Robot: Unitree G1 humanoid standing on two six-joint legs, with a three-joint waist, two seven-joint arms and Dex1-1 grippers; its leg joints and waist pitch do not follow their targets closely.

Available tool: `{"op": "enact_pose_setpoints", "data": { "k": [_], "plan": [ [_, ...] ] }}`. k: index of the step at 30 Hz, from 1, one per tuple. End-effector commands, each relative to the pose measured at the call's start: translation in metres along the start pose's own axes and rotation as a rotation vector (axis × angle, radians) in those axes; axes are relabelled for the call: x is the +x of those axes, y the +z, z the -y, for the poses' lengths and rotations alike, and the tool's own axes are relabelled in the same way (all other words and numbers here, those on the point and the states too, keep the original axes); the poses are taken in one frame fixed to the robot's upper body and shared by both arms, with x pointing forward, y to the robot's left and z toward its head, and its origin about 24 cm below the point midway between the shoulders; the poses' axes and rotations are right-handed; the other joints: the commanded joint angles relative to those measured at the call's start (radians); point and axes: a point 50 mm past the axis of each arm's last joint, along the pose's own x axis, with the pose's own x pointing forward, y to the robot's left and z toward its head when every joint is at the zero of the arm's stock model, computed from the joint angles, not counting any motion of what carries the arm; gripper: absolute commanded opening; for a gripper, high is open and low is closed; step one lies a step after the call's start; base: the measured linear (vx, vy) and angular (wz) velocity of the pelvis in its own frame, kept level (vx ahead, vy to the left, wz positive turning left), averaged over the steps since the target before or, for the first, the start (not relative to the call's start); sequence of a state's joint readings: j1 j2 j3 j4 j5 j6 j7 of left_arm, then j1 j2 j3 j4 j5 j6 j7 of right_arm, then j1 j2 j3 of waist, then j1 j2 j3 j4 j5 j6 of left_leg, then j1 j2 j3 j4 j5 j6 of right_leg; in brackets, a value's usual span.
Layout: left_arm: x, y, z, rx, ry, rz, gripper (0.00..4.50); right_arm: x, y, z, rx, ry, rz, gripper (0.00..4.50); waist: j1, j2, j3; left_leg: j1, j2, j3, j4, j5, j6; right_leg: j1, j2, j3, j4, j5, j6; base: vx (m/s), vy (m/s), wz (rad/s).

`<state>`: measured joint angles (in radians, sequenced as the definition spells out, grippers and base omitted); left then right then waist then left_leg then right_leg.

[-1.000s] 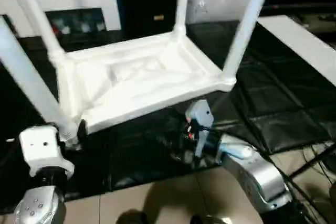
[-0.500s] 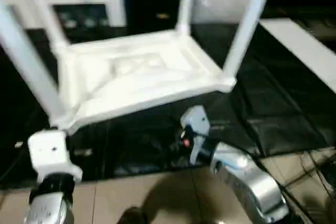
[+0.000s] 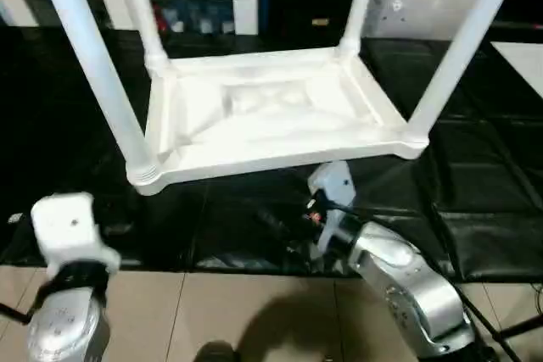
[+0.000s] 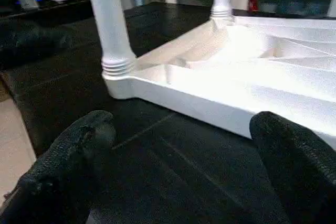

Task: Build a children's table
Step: Rotate table base

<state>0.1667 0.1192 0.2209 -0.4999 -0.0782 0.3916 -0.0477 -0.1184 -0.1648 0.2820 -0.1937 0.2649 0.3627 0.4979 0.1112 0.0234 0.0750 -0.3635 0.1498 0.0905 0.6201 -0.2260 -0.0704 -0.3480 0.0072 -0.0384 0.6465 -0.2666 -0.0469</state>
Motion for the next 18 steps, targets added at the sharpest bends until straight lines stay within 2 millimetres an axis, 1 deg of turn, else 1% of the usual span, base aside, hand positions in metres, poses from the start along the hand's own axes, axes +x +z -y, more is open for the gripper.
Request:
{"op": "enact_pose_setpoints", "data": {
  "k": [1,2,3,4,5,6,7,8,9,10,11,12,13,14,15,16,17,18],
  "plan": [
    [0.010,-0.006,0.002,-0.023,-0.086,-0.049,4.44,0.001,0.007,-0.001,-0.014,0.010,0.035,4.50,-0.007,0.008,-0.032,0.008,0.081,-0.024,-0.093,-0.197,0.034,0.020,-0.145,0.074,-0.097,-0.133,-0.124,0.000,0.000,0.00],
    [0.010,-0.006,0.002,-0.023,-0.086,-0.049,4.44,0.001,0.007,-0.001,-0.014,0.010,0.035,4.50,-0.011,0.008,-0.032,0.008,0.083,-0.025,-0.096,-0.202,0.021,0.018,-0.144,0.075,-0.095,-0.119,-0.121,0.000,0.000,0.00],
    [0.017,-0.009,0.002,-0.011,-0.121,-0.074,4.44,0.003,0.008,-0.002,-0.012,0.018,0.034,4.50,-0.016,0.005,-0.032,0.004,0.083,-0.024,-0.099,-0.197,0.016,0.021,-0.146,0.074,-0.092,-0.088,-0.123,0.000,0.000,0.00],
    [0.022,-0.011,0.000,-0.002,-0.134,-0.087,4.44,0.005,0.007,-0.002,-0.016,0.015,0.027,4.50,-0.019,0.004,-0.032,0.003,0.082,-0.022,-0.099,-0.195,0.016,0.021,-0.146,0.074,-0.092,-0.080,-0.122,0.000,0.000,0.00],
    [0.027,-0.011,-0.002,0.013,-0.135,-0.091,4.44,0.006,0.007,-0.001,-0.022,0.011,0.020,4.50,-0.021,0.004,-0.037,0.008,0.077,-0.016,-0.094,-0.179,0.018,0.018,-0.148,0.076,-0.091,-0.054,-0.120,0.000,0.000,0.00],
    [0.036,-0.010,-0.007,0.026,-0.121,-0.090,4.44,0.008,0.007,-0.001,-0.031,0.012,0.015,4.50,-0.023,0.002,-0.038,0.005,0.076,-0.015,-0.093,-0.153,0.023,0.023,-0.150,0.075,-0.089,-0.028,-0.121,0.000,0.000,0.00],
    [0.036,-0.010,-0.007,0.026,-0.121,-0.090,4.44,0.008,0.007,-0.001,-0.031,0.012,0.015,4.50,-0.024,0.003,-0.037,0.003,0.074,-0.014,-0.093,-0.148,0.025,0.022,-0.149,0.074,-0.091,-0.025,-0.121,0.000,0.000,0.00],
    [0.047,-0.009,-0.014,0.019,-0.089,-0.086,4.44,0.009,0.007,-0.001,-0.035,0.016,0.013,4.50,-0.025,0.003,-0.038,0.002,0.077,-0.014,-0.092,-0.134,0.026,0.024,-0.151,0.073,-0.089,-0.006,-0.126,0.000,0.000,0.00],
    [0.047,-0.009,-0.014,0.019,-0.089,-0.086,4.44,0.009,0.007,-0.001,-0.035,0.016,0.013,4.50,-0.025,0.003,-0.039,0.003,0.077,-0.012,-0.091,-0.130,0.026,0.023,-0.151,0.071,-0.088,0.004,-0.129,0.000,0.000,0.00],
    [0.052,-0.008,-0.016,0.018,-0.092,-0.084,4.44,0.010,0.008,-0.001,-0.035,0.018,0.013,4.50,-0.026,0.003,-0.041,0.003,0.079,-0.012,-0.091,-0.119,0.027,0.026,-0.153,0.071,-0.085,0.022,-0.133,0.000,0.000,0.00],
    [0.061,-0.005,-0.018,-0.001,-0.090,-0.073,4.44,0.010,0.008,-0.001,-0.036,0.019,0.010,4.50,-0.026,-0.002,-0.042,0.001,0.078,-0.010,-0.090,-0.095,0.034,0.026,-0.151,0.070,-0.083,0.058,-0.136,0.000,0.000,0.00],
    [0.070,-0.002,-0.019,-0.028,-0.094,-0.063,4.44,0.011,0.008,-0.001,-0.039,0.020,0.005,4.50,-0.021,0.003,-0.047,0.008,0.075,-0.007,-0.085,-0.083,0.036,0.023,-0.151,0.070,-0.081,0.080,-0.135,0.000,0.000,0.00],
    [0.078,0.001,-0.019,-0.040,-0.115,-0.055,4.44,0.012,0.008,-0.001,-0.037,0.024,-0.001,4.50,-0.022,0.003,-0.048,0.009,0.077,-0.006,-0.085,-0.076,0.035,0.024,-0.153,0.069,-0.079,0.097,-0.140,0.000,0.000,0.00],
    [0.081,0.001,-0.019,-0.039,-0.129,-0.053,4.44,0.012,0.008,-0.001,-0.035,0.025,-0.003,4.50,-0.021,0.002,-0.048,0.004,0.079,-0.008,-0.088,-0.063,0.034,0.027,-0.153,0.066,-0.075,0.123,-0.143,0.000,0.000,0.00],
    [0.084,0.002,-0.018,-0.037,-0.138,-0.052,4.44,0.012,0.008,-0.001,-0.033,0.026,-0.004,4.50,-0.024,0.000,-0.048,0.002,0.081,-0.008,-0.089,-0.063,0.032,0.029,-0.155,0.065,-0.072,0.141,-0.145,0.000,0.000,0.00],
    [0.085,0.002,-0.018,-0.037,-0.143,-0.052,4.44,0.012,0.008,-0.001,-0.033,0.027,-0.005,4.50,-0.026,-0.005,-0.049,0.002,0.083,-0.007,-0.090,-0.062,0.033,0.031,-0.156,0.065,-0.072,0.146,-0.147,0.000,0.000,0.00],
    [0.090,0.004,-0.013,-0.041,-0.211,-0.049,4.44,0.013,0.007,-0.001,-0.035,0.035,-0.021,4.50,-0.026,-0.002,-0.050,0.003,0.085,-0.007,-0.090,-0.061,0.032,0.030,-0.159,0.064,-0.070,0.154,-0.154,0.000,0.000,0.00],
    [0.092,0.004,-0.011,-0.041,-0.238,-0.050,4.44,0.014,0.006,-0.001,-0.036,0.038,-0.030,4.50,-0.027,-0.002,-0.049,0.004,0.083,-0.005,-0.090,-0.063,0.031,0.030,-0.159,0.066,-0.071,0.149,-0.158,0.000,0.000,0.00]
  ]
}}
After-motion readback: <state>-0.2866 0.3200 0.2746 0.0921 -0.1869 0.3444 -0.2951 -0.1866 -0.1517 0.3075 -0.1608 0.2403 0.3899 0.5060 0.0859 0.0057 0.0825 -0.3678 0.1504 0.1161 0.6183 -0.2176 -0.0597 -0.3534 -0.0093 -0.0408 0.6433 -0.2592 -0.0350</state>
